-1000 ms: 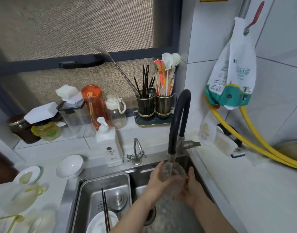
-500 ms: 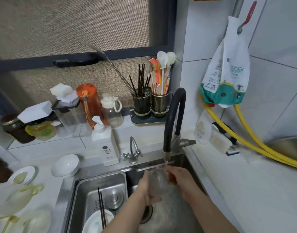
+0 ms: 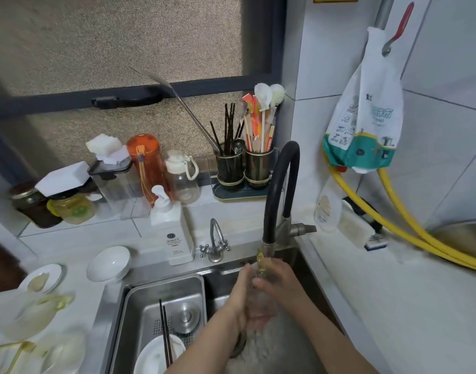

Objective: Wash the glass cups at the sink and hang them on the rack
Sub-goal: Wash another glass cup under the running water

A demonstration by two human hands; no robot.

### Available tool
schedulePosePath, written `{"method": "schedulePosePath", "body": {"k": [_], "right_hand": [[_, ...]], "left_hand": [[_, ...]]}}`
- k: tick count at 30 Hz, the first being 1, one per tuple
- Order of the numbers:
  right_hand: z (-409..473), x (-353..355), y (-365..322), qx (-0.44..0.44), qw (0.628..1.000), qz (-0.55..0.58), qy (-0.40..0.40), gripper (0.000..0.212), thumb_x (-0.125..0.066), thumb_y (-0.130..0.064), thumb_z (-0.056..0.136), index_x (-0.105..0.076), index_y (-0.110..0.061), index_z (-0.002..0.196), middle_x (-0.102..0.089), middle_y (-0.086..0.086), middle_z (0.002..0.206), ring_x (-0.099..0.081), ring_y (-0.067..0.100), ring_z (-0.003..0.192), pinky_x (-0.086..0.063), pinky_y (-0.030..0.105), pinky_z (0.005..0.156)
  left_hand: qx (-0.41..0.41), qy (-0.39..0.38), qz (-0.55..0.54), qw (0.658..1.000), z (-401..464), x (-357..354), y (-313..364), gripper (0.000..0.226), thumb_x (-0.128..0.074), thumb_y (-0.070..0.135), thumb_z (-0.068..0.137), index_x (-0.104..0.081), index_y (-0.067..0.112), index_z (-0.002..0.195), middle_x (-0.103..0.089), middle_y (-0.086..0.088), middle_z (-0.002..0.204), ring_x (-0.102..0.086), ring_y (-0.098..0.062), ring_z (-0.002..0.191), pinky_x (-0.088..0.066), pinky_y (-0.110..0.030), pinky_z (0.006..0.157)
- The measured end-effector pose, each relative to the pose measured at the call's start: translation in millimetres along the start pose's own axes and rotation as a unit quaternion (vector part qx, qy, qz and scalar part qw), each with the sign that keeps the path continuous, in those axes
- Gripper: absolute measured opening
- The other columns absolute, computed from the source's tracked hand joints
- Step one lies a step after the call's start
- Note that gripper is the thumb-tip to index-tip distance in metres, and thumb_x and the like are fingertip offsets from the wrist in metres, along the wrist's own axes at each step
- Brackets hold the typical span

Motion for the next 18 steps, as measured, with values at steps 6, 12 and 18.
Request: {"method": "schedulePosePath", "body": {"k": [6,12,18], "right_hand": [[-1,3,12,0.014,0.999,-0.002,-0.046,0.046,-0.078,-0.021,0.073,-0.060,-0.025,0.115,-0.056,-0.009,0.114,-0.057,0.006,0.107,-0.046,0.011,0.087],[0,-4,20,-0.002,0.998,0.053,-0.021,0.039,-0.078,-0.014,0.073,-0.066,-0.015,0.110,-0.066,-0.002,0.109,-0.064,0.015,0.103,-0.049,0.014,0.079],[3,-14,25,0.017,0.991,-0.131,-0.003,0.060,-0.074,-0.037,0.067,-0.055,-0.028,0.124,-0.048,-0.008,0.128,-0.049,0.009,0.119,-0.047,0.034,0.100]], "left_hand": [[0.056,-0.025,0.073,0.995,4,8,-2,0.086,-0.030,0.084,0.077,-0.060,0.017,0.121,-0.071,-0.016,0.107,-0.071,-0.031,0.089,-0.059,-0.036,0.070],[-0.100,0.142,0.226,0.958,9,-4,26,0.049,-0.032,0.037,0.101,-0.061,0.003,0.118,-0.065,-0.020,0.115,-0.062,-0.026,0.084,-0.050,-0.029,0.069],[-0.108,0.143,0.207,0.962,6,-21,34,0.061,-0.058,0.058,0.077,-0.065,0.006,0.109,-0.069,-0.012,0.106,-0.067,-0.026,0.089,-0.053,-0.028,0.067]]}}
Point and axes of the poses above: each hand's wrist, its own z-axis towards the middle knuckle, its own x-axis out of the back of the hand, y = z × x, the point moved 1 cm from there along z, towards the middle knuckle
